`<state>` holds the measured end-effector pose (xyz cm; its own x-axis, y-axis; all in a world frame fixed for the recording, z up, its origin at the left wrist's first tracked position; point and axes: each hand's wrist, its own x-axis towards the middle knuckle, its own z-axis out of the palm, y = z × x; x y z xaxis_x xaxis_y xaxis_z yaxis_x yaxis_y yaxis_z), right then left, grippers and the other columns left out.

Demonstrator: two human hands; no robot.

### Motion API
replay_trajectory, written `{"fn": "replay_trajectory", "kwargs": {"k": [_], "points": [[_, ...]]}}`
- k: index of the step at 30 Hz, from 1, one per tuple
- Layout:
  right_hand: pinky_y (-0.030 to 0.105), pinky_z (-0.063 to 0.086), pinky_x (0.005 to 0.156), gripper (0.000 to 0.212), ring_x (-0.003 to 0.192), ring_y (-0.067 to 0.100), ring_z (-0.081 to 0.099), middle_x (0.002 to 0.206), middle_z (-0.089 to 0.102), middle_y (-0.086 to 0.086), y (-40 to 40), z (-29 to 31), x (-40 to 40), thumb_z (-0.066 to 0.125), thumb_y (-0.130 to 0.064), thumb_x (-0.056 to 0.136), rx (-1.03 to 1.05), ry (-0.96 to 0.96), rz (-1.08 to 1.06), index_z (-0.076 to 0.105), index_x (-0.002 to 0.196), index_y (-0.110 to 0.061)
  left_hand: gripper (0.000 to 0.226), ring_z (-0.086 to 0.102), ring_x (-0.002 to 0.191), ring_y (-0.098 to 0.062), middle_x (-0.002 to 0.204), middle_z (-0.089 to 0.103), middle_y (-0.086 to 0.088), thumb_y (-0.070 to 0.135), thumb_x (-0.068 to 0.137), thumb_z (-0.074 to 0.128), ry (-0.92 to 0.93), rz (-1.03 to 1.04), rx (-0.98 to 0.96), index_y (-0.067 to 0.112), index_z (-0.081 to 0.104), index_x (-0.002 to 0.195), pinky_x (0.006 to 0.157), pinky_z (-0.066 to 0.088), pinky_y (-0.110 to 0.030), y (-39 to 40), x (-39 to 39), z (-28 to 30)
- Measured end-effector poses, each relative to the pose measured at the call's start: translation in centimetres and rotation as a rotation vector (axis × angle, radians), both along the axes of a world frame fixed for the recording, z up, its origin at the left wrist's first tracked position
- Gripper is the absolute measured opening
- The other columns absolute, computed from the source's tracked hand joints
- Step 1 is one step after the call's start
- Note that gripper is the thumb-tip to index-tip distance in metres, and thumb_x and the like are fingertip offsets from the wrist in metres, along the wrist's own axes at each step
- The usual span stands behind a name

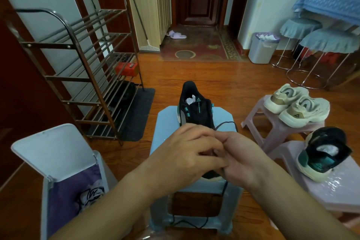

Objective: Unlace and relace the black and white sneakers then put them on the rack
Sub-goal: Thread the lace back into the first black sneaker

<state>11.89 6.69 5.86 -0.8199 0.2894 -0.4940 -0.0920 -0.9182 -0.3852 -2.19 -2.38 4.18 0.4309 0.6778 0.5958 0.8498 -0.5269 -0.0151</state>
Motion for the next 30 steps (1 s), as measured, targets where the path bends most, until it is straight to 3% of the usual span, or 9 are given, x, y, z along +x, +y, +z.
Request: {"fn": "replay_trajectory", "kwargs": {"k": [2,3,5,7,8,11,15,21,30], "points": [[0.025,0.056,0.068,0.034,0.082,0.024,0.069,0.093,0.067,0.017,-0.5,-0.5,-0.1,0.041,-0.014,0.101,0.08,-0.04,0.066,0.065,0.12,0.003,0.014,0.062,0.111,-0.019,0.108,0.072,0.005,0.014,0.098,0.068,-0.045,-0.032,-0.049,0.021,0.079,0.103,0.095,0.046,-0.039,-0.5,0.3,0.3],[0.029,0.056,0.074,0.036,0.089,0.028,0.067,0.098,0.067,0.019,-0.6,-0.7,0.0,0.042,-0.018,0.103,0.168,-0.078,0.137,0.065,0.121,0.002,0.012,0.064,0.105,-0.017,0.103,0.072,0.005,0.012,0.096,0.069,-0.192,-0.029,-0.119,0.018,0.078,0.1,0.092,0.049,-0.036,-0.9,0.7,0.7],[0.036,0.06,0.075,0.049,0.094,0.032,0.068,0.106,0.071,0.02,-0.1,-0.3,0.6,0.037,-0.04,0.108,0.433,-0.256,0.318,0.061,0.127,-0.002,0.009,0.069,0.084,-0.014,0.088,0.073,0.002,0.006,0.095,0.068,-0.788,0.082,-0.336,0.012,0.075,0.094,0.078,0.057,-0.034,-1.7,0.6,2.3],[0.033,0.057,0.062,0.049,0.069,0.023,0.069,0.086,0.075,0.013,1.5,-0.1,1.1,0.038,-0.048,0.106,0.789,-0.563,0.295,0.062,0.121,-0.009,0.007,0.064,0.061,-0.021,0.075,0.069,-0.006,0.004,0.097,0.063,-1.367,0.32,-0.548,0.005,0.067,0.091,0.056,0.056,-0.034,-2.0,-1.1,3.0],[0.031,0.052,0.058,0.039,0.059,0.018,0.064,0.075,0.073,0.008,2.4,-0.2,1.3,0.043,-0.042,0.106,0.979,-0.695,0.197,0.066,0.115,-0.012,0.008,0.059,0.056,-0.024,0.072,0.067,-0.009,0.006,0.098,0.061,-1.496,0.443,-0.665,0.001,0.064,0.092,0.05,0.052,-0.032,-2.0,-2.2,2.7],[0.034,0.052,0.064,0.017,0.066,0.016,0.062,0.076,0.068,-0.003,4.8,-1.4,1.1,0.055,-0.023,0.102,1.57,-0.843,-0.041,0.071,0.098,-0.02,0.016,0.057,0.051,-0.023,0.072,0.064,-0.008,0.014,0.101,0.061,-1.484,0.602,-0.93,-0.002,0.063,0.096,0.048,0.05,-0.03,-1.5,-3.1,0.9],[0.027,0.042,0.09,0.017,0.102,0.009,0.05,0.101,0.055,-0.011,5.0,-3.8,-0.5,0.066,-0.02,0.094,2.093,-0.68,0.059,0.073,0.107,-0.028,0.017,0.059,0.05,-0.02,0.072,0.063,-0.01,0.016,0.098,0.068,-1.473,0.628,-0.943,0.007,0.066,0.083,0.053,0.057,-0.034,0.5,-1.3,-2.2],[0.022,0.033,0.092,0.022,0.109,0.009,0.04,0.107,0.046,-0.011,4.7,-4.2,-1.3,0.065,-0.024,0.094,2.081,-0.733,0.076,0.07,0.115,-0.03,0.024,0.047,0.038,-0.013,0.048,0.051,-0.001,0.024,0.098,0.067,-1.292,0.694,-0.925,0.014,0.062,0.076,0.042,0.041,-0.022,2.0,-0.8,-3.1],[0.021,0.031,0.091,0.02,0.109,0.007,0.037,0.106,0.045,-0.013,4.5,-4.4,-1.3,0.063,-0.024,0.095,2.064,-0.74,0.093,0.069,0.114,-0.031,0.031,0.056,0.055,-0.015,0.051,0.054,0.008,0.025,0.093,0.07,-1.28,0.74,-0.885,0.021,0.056,0.066,0.057,0.044,-0.028,2.9,-0.8,-4.0]]}}
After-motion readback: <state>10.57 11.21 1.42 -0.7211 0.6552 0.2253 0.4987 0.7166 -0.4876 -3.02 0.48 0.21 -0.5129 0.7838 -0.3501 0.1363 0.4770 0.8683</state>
